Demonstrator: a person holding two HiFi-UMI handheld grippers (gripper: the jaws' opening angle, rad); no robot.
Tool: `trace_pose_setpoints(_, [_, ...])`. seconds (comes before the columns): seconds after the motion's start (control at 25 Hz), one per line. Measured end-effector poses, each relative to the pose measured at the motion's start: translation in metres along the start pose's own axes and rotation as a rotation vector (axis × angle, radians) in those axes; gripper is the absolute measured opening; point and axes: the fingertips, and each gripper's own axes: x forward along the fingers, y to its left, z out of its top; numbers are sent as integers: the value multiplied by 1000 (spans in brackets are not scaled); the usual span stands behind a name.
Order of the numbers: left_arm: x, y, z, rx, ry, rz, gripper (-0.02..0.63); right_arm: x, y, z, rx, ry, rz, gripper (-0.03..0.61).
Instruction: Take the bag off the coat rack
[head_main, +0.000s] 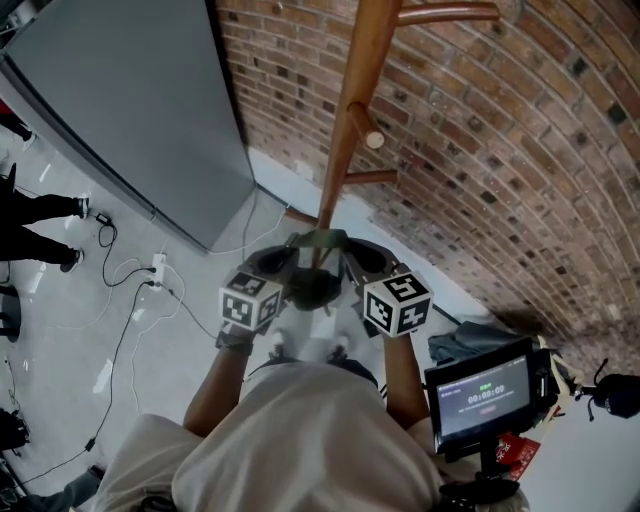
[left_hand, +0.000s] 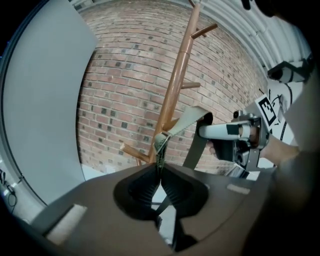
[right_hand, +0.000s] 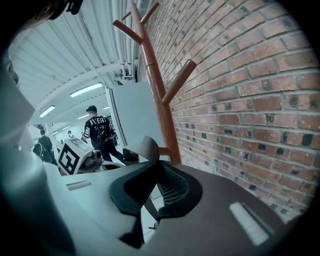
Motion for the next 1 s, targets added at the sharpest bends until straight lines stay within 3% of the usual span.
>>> trace_pose_setpoints(0.4, [-26,-8,36,24,-59,-3,21,-20,12,31,-62,-64,16,8])
trace_pose_setpoints(0.68, [-50,-16,80,107,-150,12,21,-48,28,72,-106,-162,65,8])
trace_pose_setpoints(0.88, [-61,-29,105,152,-216,1,22,-64,35,99,-23,-248,127,8])
trace_pose_setpoints(1.0, [-65,-33,115,168,-241,-7,23,-70,38,109,-25,-275,137,8])
